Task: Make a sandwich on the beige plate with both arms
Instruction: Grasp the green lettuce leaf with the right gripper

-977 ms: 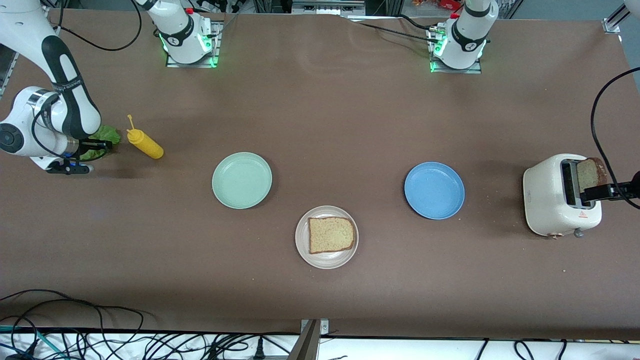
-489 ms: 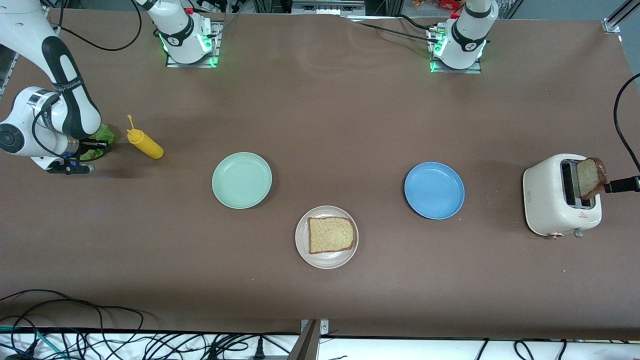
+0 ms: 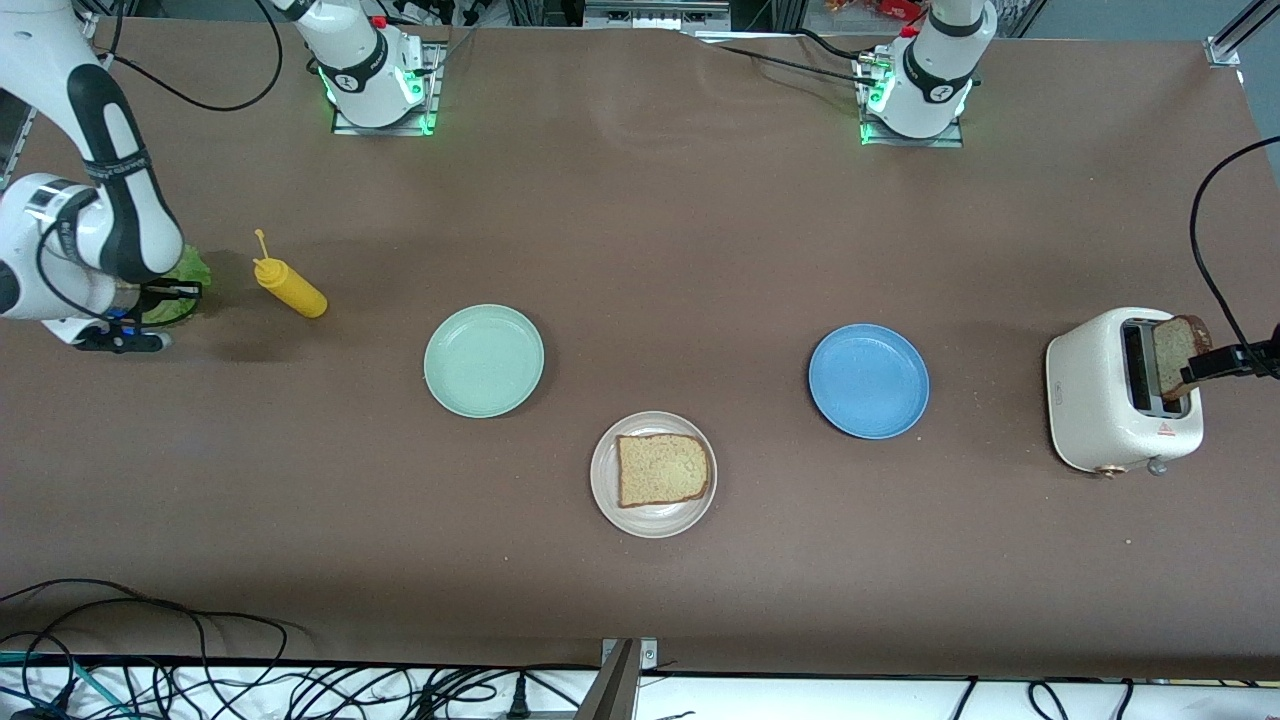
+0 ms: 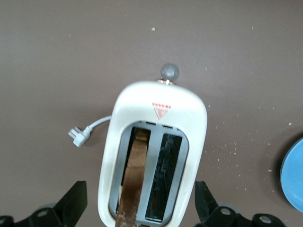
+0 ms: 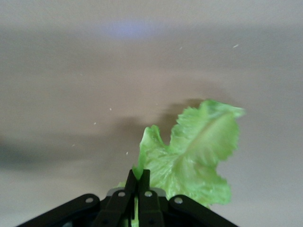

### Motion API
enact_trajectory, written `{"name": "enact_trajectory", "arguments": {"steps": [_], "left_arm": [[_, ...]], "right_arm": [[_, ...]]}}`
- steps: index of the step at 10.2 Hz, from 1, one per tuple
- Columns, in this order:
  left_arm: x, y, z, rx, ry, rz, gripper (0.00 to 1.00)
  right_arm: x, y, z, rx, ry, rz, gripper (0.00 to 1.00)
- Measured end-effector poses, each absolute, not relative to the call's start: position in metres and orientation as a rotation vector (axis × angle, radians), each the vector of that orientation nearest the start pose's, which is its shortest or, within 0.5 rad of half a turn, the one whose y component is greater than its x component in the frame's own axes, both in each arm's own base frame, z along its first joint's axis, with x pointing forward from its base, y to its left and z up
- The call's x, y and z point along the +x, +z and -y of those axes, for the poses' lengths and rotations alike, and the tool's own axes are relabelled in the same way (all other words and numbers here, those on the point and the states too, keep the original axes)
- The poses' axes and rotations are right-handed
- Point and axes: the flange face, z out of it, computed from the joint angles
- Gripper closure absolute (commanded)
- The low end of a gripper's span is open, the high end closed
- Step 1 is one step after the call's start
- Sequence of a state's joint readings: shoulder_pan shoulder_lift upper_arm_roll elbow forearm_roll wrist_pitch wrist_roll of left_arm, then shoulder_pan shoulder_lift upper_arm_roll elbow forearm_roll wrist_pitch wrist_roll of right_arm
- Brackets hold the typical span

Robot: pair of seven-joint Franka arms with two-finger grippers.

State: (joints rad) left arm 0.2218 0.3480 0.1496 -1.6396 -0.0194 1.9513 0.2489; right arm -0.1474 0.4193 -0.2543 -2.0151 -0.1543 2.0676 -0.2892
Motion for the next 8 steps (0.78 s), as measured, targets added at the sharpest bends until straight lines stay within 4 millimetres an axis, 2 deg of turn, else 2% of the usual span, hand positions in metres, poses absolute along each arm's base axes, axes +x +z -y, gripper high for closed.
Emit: {"name": "enact_trajectory", "arguments": {"steps": [2,4,6,8], "left_arm": [[0.606,0.413,-0.227,-3.105,-0.004,0.194,0.0],[0.596,0.399,-0.226,-3.089,-0.092,0.196,0.0],[0.586,0.386,-0.224,-3.083,-0.125,0.197,0.0],[0.583,0.382,-0.223,-3.085,-0.124,0.196,0.0]], "right_arm": [[0.54,0.273,0.222,-3.162,0.69,-0.019,1.0],[0.565,0.318,0.204,-3.163,0.736,-0.04,1.0],[0.586,0.364,0.166,-3.173,0.792,-0.115,1.0],[0.606,0.404,0.11,-3.156,0.766,-0.225,1.0]]}}
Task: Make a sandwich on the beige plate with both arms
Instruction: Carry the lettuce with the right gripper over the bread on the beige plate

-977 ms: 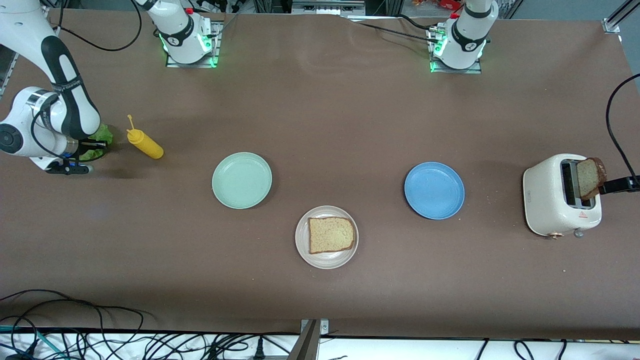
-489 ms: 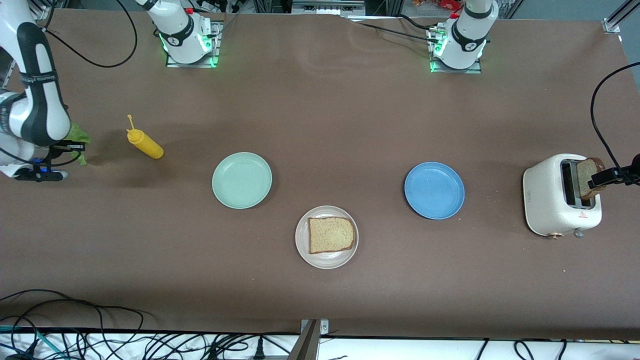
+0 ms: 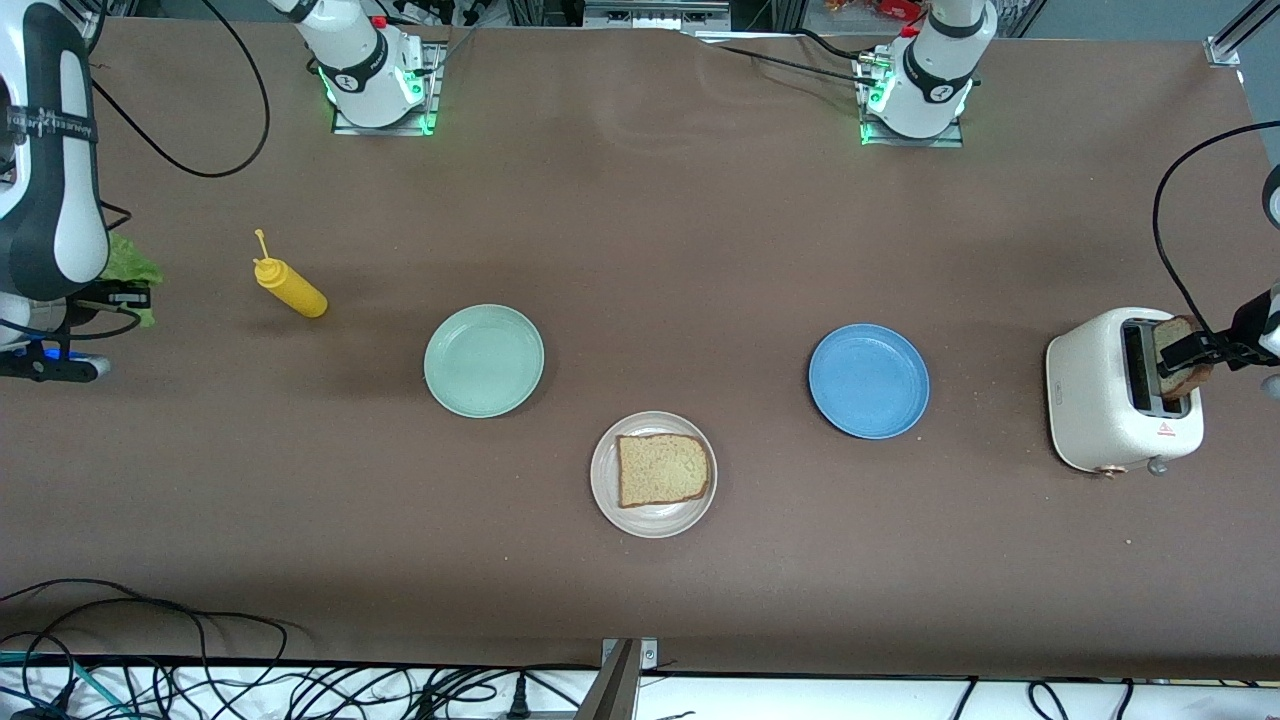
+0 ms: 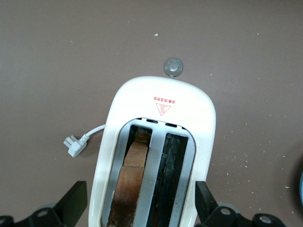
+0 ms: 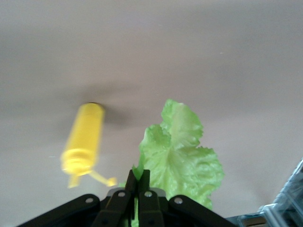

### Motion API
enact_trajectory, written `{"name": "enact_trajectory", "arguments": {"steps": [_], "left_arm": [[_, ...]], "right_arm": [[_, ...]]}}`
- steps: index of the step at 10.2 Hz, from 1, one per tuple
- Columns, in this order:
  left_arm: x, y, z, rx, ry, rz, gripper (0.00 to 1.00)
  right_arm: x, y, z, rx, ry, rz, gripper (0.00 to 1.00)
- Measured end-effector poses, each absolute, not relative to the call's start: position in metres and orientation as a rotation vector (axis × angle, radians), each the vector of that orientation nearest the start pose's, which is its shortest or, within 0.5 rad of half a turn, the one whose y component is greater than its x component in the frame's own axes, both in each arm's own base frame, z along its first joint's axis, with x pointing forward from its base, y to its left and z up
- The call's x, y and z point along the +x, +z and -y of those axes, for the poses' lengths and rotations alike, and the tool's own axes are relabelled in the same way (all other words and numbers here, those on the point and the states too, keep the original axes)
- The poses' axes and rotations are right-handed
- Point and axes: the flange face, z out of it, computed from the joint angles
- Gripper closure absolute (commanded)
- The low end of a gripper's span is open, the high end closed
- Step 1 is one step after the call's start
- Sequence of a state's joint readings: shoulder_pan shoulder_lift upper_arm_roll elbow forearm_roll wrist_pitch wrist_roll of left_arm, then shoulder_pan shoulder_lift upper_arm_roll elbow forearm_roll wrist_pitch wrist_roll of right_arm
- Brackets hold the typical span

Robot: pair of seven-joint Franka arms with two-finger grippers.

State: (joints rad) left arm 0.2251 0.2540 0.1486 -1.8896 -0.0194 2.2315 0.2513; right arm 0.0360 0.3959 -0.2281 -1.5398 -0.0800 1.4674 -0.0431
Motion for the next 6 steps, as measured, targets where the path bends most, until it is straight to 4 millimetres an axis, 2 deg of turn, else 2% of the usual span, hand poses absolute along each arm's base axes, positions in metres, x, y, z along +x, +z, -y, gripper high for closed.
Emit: {"name": "enact_trajectory", "arguments": {"steps": [2,6], "left_arm": [[0.581,0.382,-0.225,-3.085,-0.122,0.203,0.0],[0.579,0.379,-0.227,-3.086,-0.113,0.207,0.0]], "right_arm": [[0.619,0.424,0.047,-3.109,0.702,-0.412,1.0],[0.635,0.417,-0.09,-2.958,0.644,-0.796,1.0]]}}
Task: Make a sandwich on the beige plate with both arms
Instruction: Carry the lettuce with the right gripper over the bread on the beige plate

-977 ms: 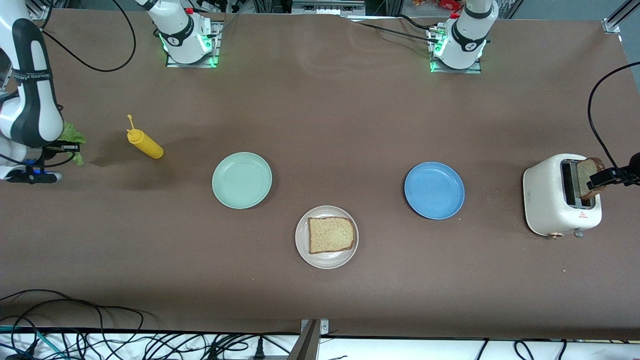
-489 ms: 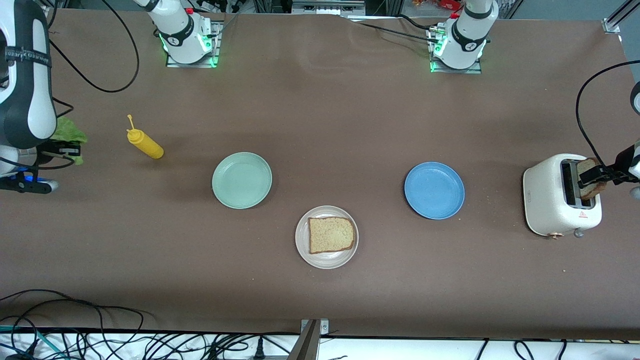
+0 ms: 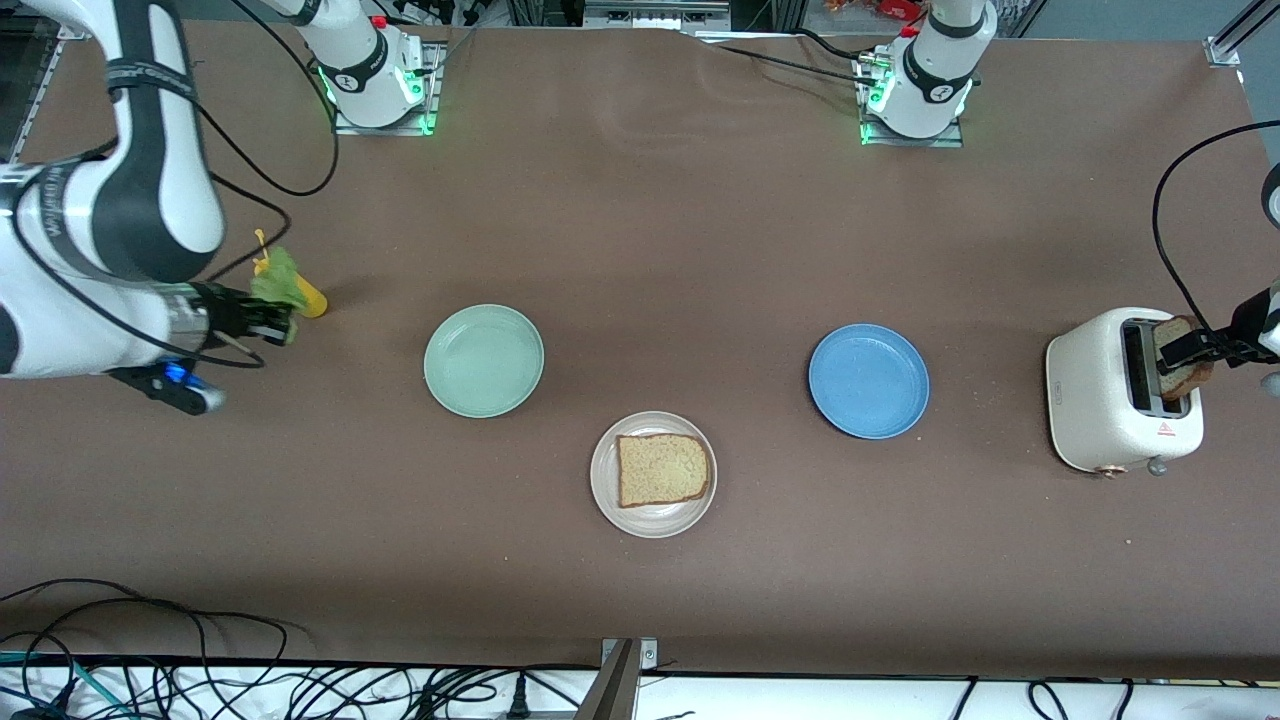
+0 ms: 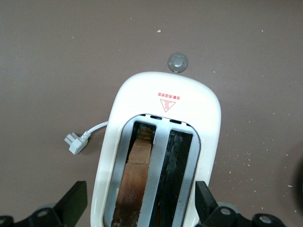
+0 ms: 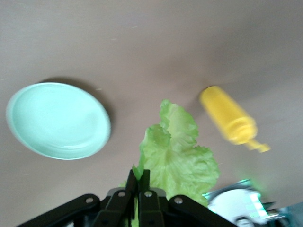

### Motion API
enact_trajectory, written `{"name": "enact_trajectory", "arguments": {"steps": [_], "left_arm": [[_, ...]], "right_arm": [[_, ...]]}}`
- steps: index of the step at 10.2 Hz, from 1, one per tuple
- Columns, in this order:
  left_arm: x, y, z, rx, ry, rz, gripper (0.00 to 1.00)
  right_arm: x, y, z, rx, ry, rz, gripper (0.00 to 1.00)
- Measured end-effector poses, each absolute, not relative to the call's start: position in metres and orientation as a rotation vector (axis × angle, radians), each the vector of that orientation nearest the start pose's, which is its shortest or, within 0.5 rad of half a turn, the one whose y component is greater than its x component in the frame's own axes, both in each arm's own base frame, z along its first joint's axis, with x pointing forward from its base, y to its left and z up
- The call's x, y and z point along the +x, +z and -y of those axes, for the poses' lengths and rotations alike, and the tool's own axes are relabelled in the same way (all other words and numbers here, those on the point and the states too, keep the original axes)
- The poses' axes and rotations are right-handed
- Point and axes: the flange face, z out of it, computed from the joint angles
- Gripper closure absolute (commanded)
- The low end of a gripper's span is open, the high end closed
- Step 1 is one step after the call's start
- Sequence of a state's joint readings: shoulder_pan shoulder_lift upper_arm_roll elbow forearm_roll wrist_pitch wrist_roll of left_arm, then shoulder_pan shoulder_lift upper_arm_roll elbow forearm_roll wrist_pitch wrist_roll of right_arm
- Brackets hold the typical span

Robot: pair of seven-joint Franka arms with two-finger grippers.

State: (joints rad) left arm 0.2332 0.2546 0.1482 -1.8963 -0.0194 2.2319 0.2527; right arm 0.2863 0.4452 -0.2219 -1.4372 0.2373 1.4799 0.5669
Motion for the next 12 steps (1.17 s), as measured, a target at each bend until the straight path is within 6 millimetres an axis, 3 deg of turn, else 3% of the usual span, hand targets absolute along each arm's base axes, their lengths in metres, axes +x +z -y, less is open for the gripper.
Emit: {"name": "enact_trajectory", "arguments": {"steps": [2,3,6,10,12], "left_arm": [[0.579,0.378,-0.227,-3.087,-0.11,0.207,0.0],[0.578,0.377,-0.227,-3.088,-0.107,0.207,0.0],[0.577,0.376,-0.227,-3.089,-0.103,0.208,0.0],[0.577,0.375,-0.227,-3.089,-0.102,0.208,0.0],[0.577,0.375,-0.227,-3.089,-0.101,0.208,0.0]], "right_arm": [[0.649,0.399,-0.144,-2.838,0.578,-1.001,1.0],[0.656,0.381,-0.188,-2.772,0.503,-1.128,1.0],[0.665,0.358,-0.266,-2.569,0.357,-1.352,1.0],[0.675,0.359,-0.337,-2.236,0.161,-1.547,1.0],[0.67,0.346,-0.369,-2.129,0.131,-1.585,1.0]]}}
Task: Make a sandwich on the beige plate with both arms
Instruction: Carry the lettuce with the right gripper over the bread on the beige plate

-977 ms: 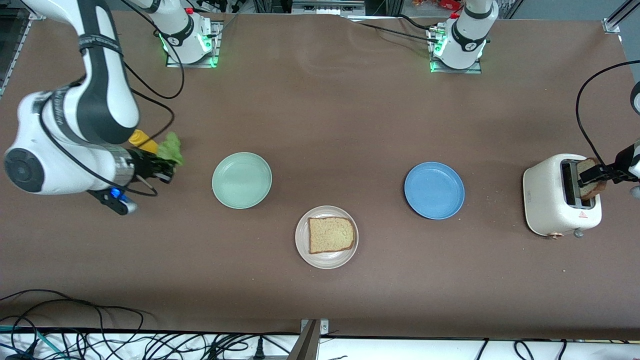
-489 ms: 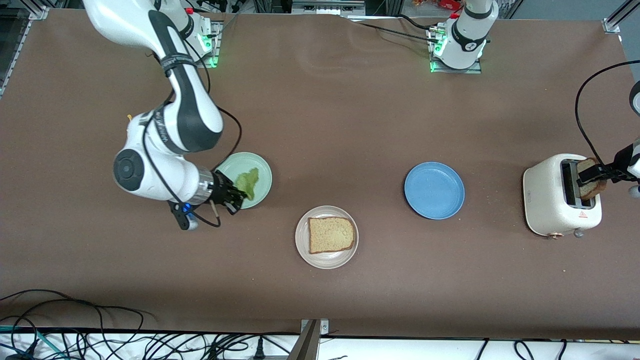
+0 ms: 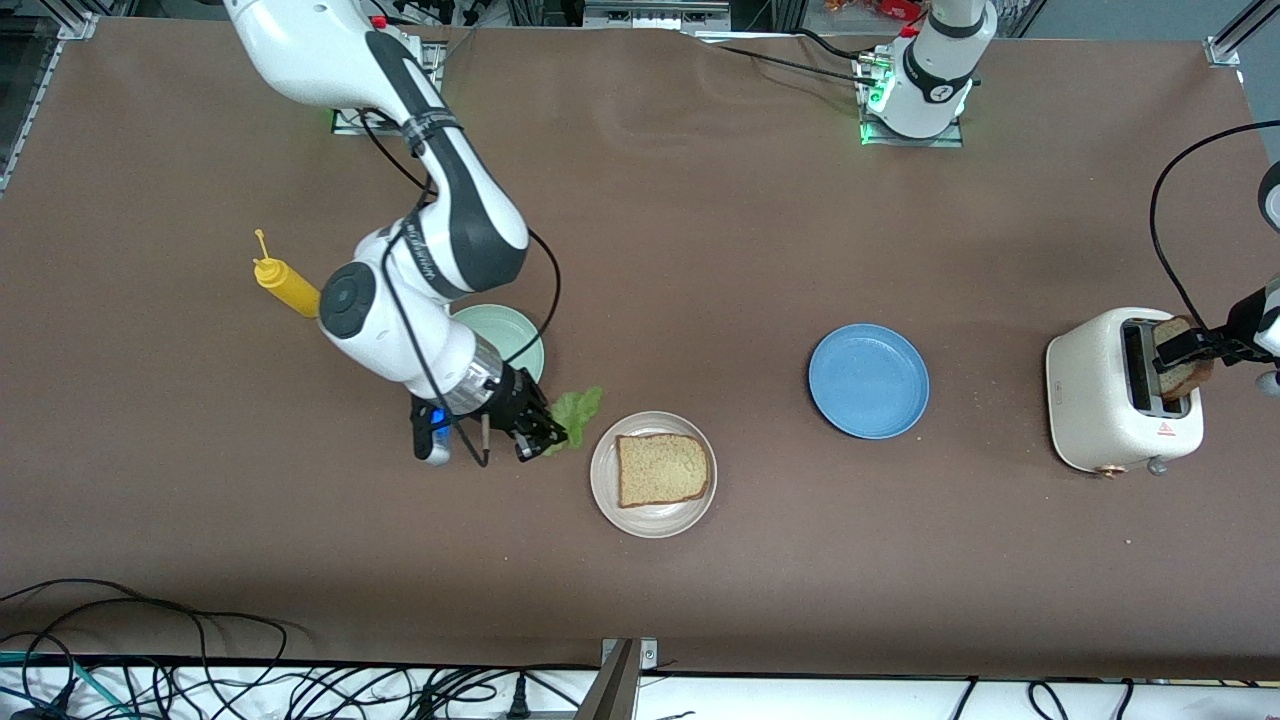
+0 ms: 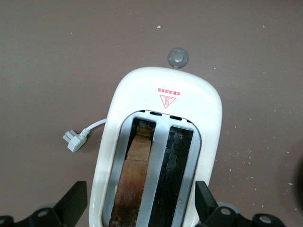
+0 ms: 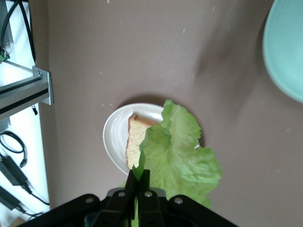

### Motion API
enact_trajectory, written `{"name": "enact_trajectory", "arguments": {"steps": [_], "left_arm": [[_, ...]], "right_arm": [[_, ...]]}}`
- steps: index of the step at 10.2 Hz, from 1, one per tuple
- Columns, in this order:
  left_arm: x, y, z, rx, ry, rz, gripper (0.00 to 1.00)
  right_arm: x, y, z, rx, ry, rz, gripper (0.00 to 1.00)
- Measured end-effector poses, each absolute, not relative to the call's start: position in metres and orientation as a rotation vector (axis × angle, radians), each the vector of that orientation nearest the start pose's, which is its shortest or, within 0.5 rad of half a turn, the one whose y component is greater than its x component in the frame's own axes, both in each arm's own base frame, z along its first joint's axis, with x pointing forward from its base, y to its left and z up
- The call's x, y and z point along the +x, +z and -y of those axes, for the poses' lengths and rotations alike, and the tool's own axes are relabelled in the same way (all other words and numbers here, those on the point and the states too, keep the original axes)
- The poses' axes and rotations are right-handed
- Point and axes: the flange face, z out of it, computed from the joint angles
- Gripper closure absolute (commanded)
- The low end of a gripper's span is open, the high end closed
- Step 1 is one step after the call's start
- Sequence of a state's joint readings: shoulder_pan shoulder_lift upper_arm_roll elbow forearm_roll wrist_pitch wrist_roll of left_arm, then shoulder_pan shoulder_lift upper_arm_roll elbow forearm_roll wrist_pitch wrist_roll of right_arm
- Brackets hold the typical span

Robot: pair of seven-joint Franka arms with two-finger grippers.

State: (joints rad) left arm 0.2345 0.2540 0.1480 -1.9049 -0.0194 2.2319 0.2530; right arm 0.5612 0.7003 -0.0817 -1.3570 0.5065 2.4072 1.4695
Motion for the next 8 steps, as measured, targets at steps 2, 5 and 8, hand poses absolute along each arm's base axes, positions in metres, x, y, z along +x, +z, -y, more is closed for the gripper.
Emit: {"name": "enact_trajectory", "arguments": {"steps": [2,5,8], "left_arm": [[0.577,0.375,-0.227,-3.089,-0.101,0.208,0.0],[0.577,0.375,-0.227,-3.089,-0.1,0.209,0.0],[0.577,0.375,-0.227,-3.089,-0.1,0.209,0.0]], "right_arm": [[0.66,0.322,-0.399,-2.094,0.132,-1.564,1.0],[0.662,0.302,-0.421,-2.104,0.1,-1.522,1.0],[0.664,0.299,-0.422,-2.136,0.065,-1.499,0.99]]}}
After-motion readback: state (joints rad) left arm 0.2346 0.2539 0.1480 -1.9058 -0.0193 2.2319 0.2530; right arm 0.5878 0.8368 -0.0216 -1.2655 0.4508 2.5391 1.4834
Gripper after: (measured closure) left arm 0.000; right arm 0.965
